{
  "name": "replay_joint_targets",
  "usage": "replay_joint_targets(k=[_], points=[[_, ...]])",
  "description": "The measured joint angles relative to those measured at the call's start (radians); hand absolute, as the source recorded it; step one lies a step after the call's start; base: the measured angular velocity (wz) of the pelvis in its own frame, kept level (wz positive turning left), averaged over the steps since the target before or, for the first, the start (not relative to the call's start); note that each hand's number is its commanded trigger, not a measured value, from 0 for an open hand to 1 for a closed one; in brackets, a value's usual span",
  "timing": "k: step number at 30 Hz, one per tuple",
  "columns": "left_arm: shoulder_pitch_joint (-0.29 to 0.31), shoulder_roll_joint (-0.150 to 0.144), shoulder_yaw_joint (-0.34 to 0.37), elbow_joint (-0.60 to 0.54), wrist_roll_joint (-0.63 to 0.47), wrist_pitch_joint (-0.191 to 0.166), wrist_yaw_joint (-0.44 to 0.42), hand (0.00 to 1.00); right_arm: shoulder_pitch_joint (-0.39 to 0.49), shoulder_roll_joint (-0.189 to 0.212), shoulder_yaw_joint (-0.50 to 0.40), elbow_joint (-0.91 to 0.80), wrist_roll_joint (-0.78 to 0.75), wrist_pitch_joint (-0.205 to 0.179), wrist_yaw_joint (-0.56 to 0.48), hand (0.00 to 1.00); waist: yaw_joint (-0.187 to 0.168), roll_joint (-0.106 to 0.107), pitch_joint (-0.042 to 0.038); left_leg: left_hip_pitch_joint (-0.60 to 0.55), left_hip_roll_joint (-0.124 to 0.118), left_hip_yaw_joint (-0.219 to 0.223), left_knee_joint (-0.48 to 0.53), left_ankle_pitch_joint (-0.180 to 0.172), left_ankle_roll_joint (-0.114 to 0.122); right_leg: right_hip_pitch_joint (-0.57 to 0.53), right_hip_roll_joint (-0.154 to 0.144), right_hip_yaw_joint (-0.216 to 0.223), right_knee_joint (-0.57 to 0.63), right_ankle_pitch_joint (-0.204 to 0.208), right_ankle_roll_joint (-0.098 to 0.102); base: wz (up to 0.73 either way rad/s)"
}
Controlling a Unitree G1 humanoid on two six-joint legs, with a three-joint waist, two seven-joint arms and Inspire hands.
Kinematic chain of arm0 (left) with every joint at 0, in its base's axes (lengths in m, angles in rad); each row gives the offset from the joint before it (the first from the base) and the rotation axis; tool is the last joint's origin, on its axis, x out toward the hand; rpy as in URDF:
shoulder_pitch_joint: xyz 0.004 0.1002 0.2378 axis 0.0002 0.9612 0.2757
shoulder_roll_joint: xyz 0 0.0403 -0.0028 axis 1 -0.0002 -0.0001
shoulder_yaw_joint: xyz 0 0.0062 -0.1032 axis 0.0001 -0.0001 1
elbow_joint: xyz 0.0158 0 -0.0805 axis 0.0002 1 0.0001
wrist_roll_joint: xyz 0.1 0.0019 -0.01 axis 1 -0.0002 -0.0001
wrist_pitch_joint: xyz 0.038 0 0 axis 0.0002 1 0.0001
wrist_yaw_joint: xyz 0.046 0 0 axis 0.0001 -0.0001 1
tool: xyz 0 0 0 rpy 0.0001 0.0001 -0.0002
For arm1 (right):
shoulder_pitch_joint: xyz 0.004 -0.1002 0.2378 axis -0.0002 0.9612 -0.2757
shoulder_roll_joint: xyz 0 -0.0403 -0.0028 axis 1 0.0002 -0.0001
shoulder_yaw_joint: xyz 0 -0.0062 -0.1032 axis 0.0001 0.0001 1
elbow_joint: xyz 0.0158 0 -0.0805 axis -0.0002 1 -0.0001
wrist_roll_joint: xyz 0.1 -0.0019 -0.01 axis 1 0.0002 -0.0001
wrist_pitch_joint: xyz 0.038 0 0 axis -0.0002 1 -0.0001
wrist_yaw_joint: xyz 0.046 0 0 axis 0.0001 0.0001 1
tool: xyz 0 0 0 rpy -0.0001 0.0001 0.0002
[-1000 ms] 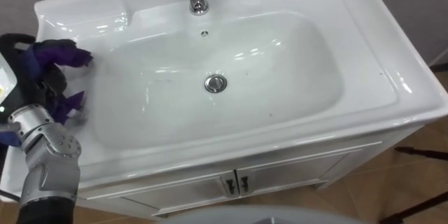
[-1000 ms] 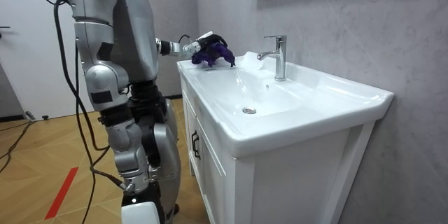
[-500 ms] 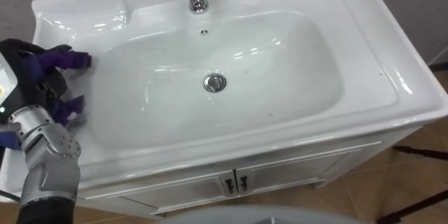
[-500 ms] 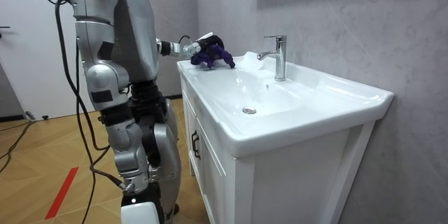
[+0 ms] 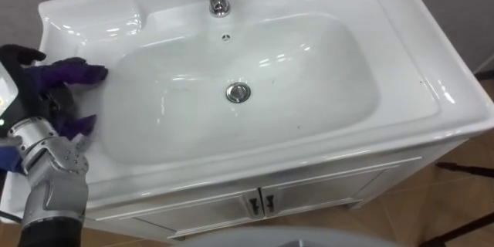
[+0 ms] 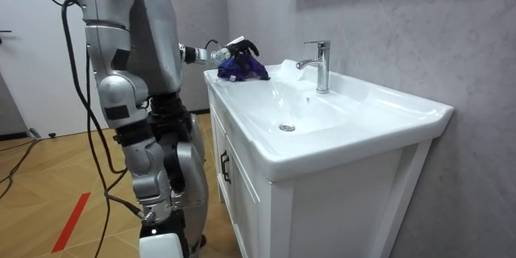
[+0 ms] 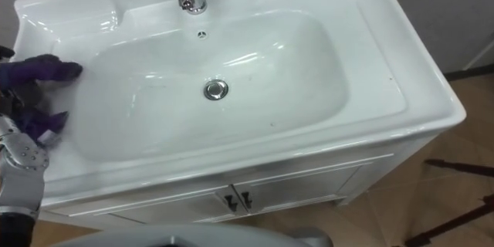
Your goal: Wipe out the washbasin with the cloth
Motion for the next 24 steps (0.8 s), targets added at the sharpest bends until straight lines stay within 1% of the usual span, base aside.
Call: replay_joint_targets(k=[9, 15, 18, 23, 24], points=[[0.0, 0.0, 0.0, -0.001, 0.0, 0.0, 0.0, 0.0, 0.0, 0.0, 0.0, 0.0, 0.005, 0.0, 0.0, 0.0, 0.001, 0.001, 0.0004, 0.002, 0.0, 0.0, 0.0, 0.0, 0.0, -0.004, 0.0, 0.0, 0.0, 0.0, 0.0, 0.0], [0.0, 0.0, 0.0, -0.001, 0.0, -0.001, 0.003, 0.0, -0.001, 0.0, 0.002, 0.001, 0.005, 0.0, 0.002, 0.0, 0.001, 0.004, 0.0022, 0.0, 0.0, 0.0, -0.001, 0.0, 0.0, -0.009, 0.0, 0.0, 0.0, 0.0, 0.0, 0.0], [-0.001, 0.0, 0.0, -0.001, -0.001, -0.006, 0.004, 0.0, -0.001, 0.0, 0.002, 0.003, 0.004, -0.001, 0.003, 0.0, -0.001, 0.004, 0.0027, -0.001, 0.0, 0.0, -0.001, 0.0, 0.0, -0.009, 0.0, 0.001, -0.001, 0.0, 0.0, 0.0], [-0.017, 0.0, 0.0, -0.005, -0.002, -0.009, 0.003, 0.0, -0.003, 0.0, 0.005, 0.006, 0.004, -0.001, 0.003, 0.0, 0.001, 0.005, 0.003, -0.01, 0.0, -0.001, -0.001, 0.0, 0.0, -0.016, 0.0, 0.001, 0.0, 0.0, 0.0, 0.0], [-0.019, 0.0, 0.0, -0.022, -0.004, -0.009, 0.002, 0.0, -0.004, 0.0, 0.013, 0.007, 0.004, -0.001, 0.002, 0.0, 0.001, 0.005, 0.0026, -0.017, 0.0, 0.0, 0.0, 0.0, 0.0, -0.021, 0.0, 0.001, 0.001, 0.0, 0.0, 0.0]])
